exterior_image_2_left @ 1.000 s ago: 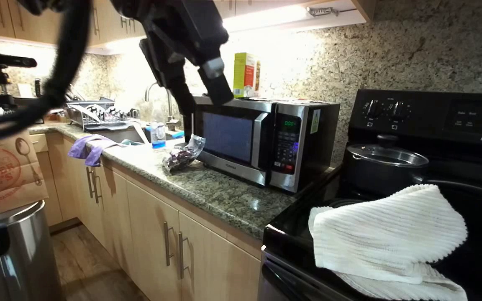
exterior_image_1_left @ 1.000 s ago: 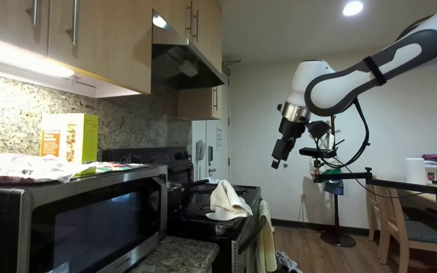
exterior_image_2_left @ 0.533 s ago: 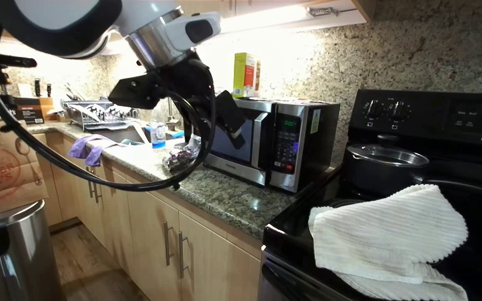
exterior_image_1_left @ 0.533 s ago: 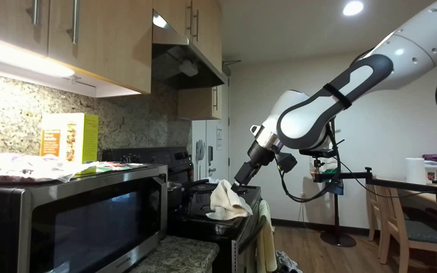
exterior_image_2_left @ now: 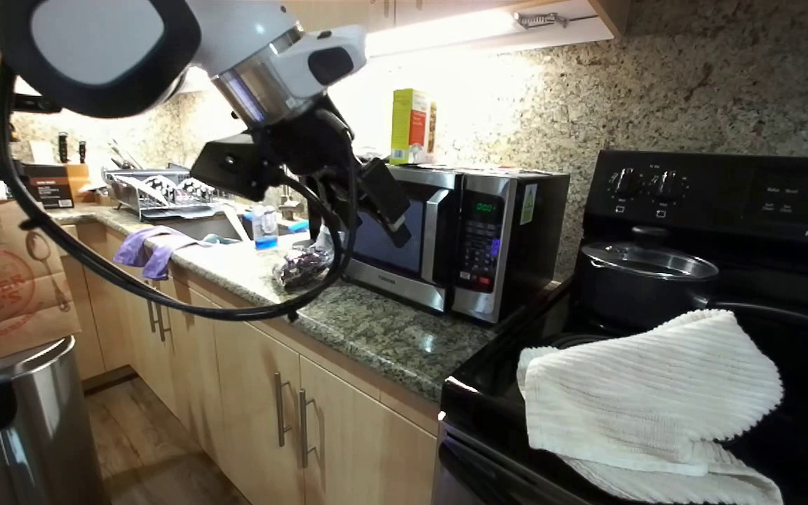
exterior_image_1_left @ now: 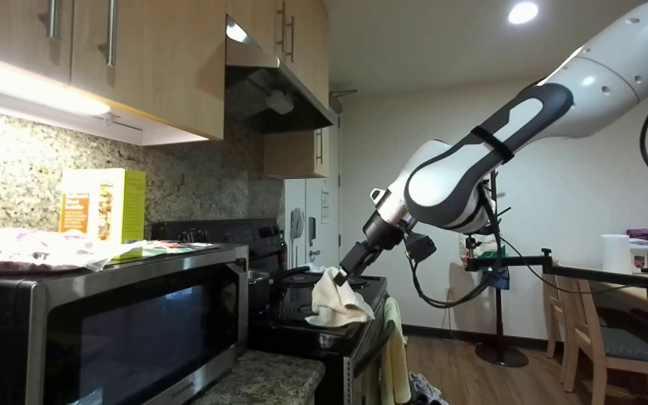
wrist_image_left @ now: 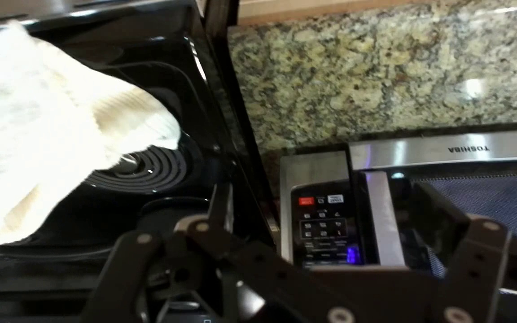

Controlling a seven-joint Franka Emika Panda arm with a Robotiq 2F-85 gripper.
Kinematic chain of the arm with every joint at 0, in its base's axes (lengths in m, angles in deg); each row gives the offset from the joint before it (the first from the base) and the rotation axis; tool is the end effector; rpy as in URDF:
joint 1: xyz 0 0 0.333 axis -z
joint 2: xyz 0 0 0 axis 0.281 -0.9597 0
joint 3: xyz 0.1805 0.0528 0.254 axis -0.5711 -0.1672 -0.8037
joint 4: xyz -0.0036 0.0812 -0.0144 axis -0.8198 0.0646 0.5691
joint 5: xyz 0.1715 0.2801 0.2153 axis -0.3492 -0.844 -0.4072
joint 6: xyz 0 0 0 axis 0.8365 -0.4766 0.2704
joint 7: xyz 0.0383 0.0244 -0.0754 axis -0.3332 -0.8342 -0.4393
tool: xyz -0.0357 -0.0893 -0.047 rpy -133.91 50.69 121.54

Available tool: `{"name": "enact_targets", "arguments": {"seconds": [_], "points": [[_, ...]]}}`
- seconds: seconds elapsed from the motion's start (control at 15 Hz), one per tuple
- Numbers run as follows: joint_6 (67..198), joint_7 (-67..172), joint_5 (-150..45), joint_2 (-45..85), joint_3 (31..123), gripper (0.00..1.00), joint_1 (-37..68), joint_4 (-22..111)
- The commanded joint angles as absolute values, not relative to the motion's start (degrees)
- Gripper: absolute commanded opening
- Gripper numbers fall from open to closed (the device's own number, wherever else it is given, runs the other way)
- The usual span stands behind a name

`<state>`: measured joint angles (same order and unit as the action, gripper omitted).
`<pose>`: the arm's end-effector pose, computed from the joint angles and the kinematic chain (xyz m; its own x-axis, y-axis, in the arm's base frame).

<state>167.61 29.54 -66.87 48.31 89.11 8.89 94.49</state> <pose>0.4885 -0.0909 0.4370 0.7768 -0.0168 0.6295 -0.0213 -0.9998 -0.0004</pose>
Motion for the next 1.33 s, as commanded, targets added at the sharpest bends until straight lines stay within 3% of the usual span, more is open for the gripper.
{"name": "enact_targets", "arguments": {"seconds": [0.0,0.27,0.33,0.67,1.27], "points": [[179.0,19.0,-82.7,43.5,95.6,1.00,-6.7,93.3],[179.2,8.3,-93.5,41.5,103.3,1.00,-22.4,87.8],[180.4,14.2,-89.6,42.3,99.9,1.00,-18.2,90.6],[181.0,10.1,-92.5,42.1,103.4,1.00,-23.4,88.1],[179.9,-7.5,-103.3,37.9,116.6,1.00,-38.7,81.0]]}}
